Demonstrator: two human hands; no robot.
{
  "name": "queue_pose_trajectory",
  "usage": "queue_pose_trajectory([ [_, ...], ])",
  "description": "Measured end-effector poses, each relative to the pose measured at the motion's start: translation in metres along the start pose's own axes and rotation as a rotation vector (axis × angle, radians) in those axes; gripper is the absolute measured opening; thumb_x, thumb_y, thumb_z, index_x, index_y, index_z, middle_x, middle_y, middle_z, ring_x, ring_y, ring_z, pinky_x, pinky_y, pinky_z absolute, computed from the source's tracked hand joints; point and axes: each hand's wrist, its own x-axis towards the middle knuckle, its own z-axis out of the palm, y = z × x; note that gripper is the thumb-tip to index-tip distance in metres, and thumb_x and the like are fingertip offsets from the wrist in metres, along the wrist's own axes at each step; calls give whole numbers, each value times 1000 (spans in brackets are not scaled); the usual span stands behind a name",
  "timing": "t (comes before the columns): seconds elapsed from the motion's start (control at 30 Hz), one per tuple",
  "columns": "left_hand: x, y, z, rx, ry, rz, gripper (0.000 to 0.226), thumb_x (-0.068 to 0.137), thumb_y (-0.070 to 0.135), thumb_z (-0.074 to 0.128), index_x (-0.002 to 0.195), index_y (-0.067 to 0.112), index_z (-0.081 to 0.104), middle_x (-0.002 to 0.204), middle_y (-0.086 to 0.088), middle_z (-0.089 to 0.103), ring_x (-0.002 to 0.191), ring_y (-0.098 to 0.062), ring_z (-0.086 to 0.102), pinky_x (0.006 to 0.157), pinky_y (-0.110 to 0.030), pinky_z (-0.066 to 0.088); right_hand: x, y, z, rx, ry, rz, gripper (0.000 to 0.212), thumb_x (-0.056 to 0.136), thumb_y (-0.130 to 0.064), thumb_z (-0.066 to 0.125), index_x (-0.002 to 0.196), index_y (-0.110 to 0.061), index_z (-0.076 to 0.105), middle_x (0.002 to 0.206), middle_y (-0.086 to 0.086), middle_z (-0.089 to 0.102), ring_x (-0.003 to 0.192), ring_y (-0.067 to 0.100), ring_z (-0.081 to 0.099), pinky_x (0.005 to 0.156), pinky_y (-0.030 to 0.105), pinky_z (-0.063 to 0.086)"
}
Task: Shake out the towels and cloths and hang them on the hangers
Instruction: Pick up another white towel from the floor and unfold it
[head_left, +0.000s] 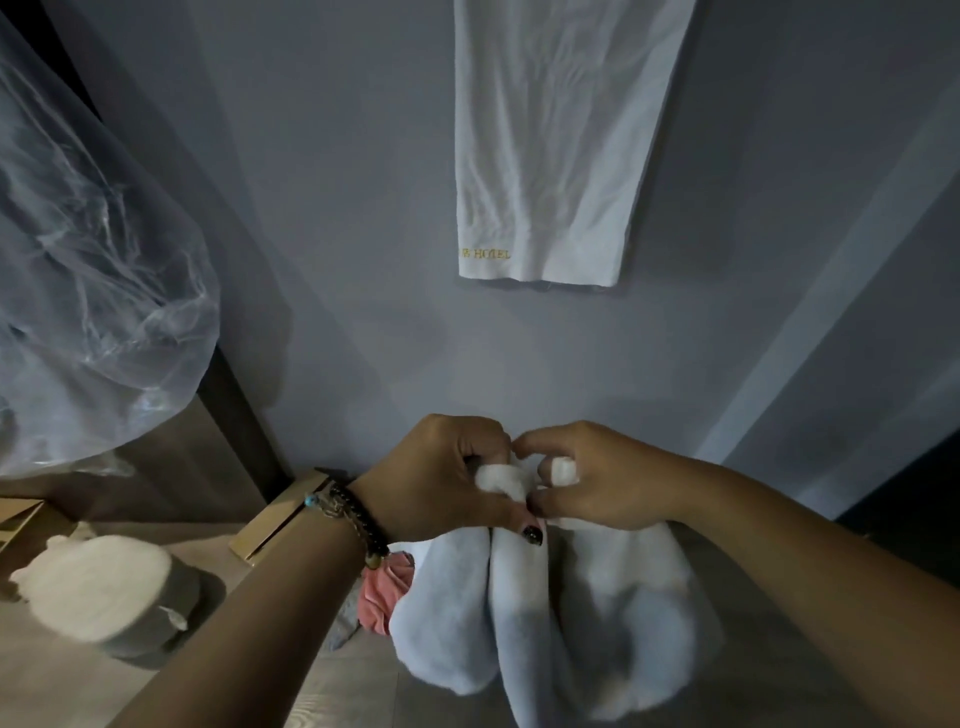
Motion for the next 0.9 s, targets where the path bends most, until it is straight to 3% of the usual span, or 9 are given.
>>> queue_pose_trajectory([
  [0.07, -1, 0, -2, 95, 2, 50, 38, 62, 43, 85, 69, 11, 65, 69, 2, 62, 64, -14, 60, 57, -31, 49, -1, 6, 3, 8, 86, -5, 17, 83, -19, 70, 92, -32, 64, 71, -19, 62, 68, -2, 56, 68, 25, 49],
  [0.13, -1, -1, -4, 118, 51, 72, 38, 61, 44, 86, 67, 14, 63, 67, 2, 57, 61, -12, 54, 55, -25, 44, -2, 9, 4, 3, 233, -23, 18, 82, -16, 70, 83, -33, 63, 73, -12, 63, 68, 3, 58, 69, 32, 50],
  [0.23, -2, -9, -2, 158, 110, 94, 37, 66, 43, 84, 72, 12, 66, 70, -1, 56, 64, -16, 53, 58, -27, 44, -2, 7, -1, -74, 445, -46, 17, 83, -20, 68, 80, -34, 59, 70, -10, 63, 65, 7, 60, 61, 28, 50],
  [0.37, -8, -33, 9, 158, 167, -37, 38, 68, 51, 79, 73, 15, 70, 73, 1, 56, 66, -14, 55, 60, -28, 44, -1, 12, -17, -141, 715, 20, 12, 79, -21, 70, 83, -29, 62, 66, -15, 58, 66, 5, 54, 61, 10, 39],
  [0.43, -16, -48, 18, 151, 150, -107, 37, 69, 53, 76, 71, 16, 69, 73, 3, 55, 65, -11, 54, 59, -24, 44, -5, 15, -27, -170, 773, 82, 9, 80, -21, 69, 84, -27, 63, 69, -18, 56, 66, 3, 50, 62, 4, 37],
  [0.57, -38, -77, 35, 240, 44, -229, 35, 73, 53, 71, 79, 18, 72, 79, 1, 56, 70, -12, 55, 63, -32, 47, -15, 28, -42, -201, 854, 153, 4, 83, -18, 67, 84, -17, 64, 72, -16, 56, 65, 2, 49, 60, 2, 35],
  [0.63, -46, -86, 41, 298, 18, -276, 29, 75, 47, 73, 87, 20, 74, 87, 5, 59, 76, -12, 55, 68, -26, 47, -18, 37, -46, -188, 878, 202, 3, 85, -18, 64, 85, -16, 63, 72, -12, 57, 66, 4, 50, 58, 8, 36],
  [0.73, -54, -97, 48, 476, -58, -341, 31, 80, 47, 69, 99, 23, 72, 95, 12, 54, 83, -9, 50, 69, -12, 35, -21, 52, -50, -166, 917, 277, 3, 87, -18, 62, 86, -15, 62, 77, -4, 59, 73, 14, 52, 60, 20, 30],
  [0.9, -68, -121, 54, 588, -101, -482, 25, 81, 44, 63, 96, 25, 69, 98, 5, 62, 89, -15, 54, 74, -24, 37, -27, 75, -59, -83, 993, 382, 9, 90, -19, 60, 92, -11, 63, 85, 0, 59, 83, 19, 53, 73, 25, 34],
])
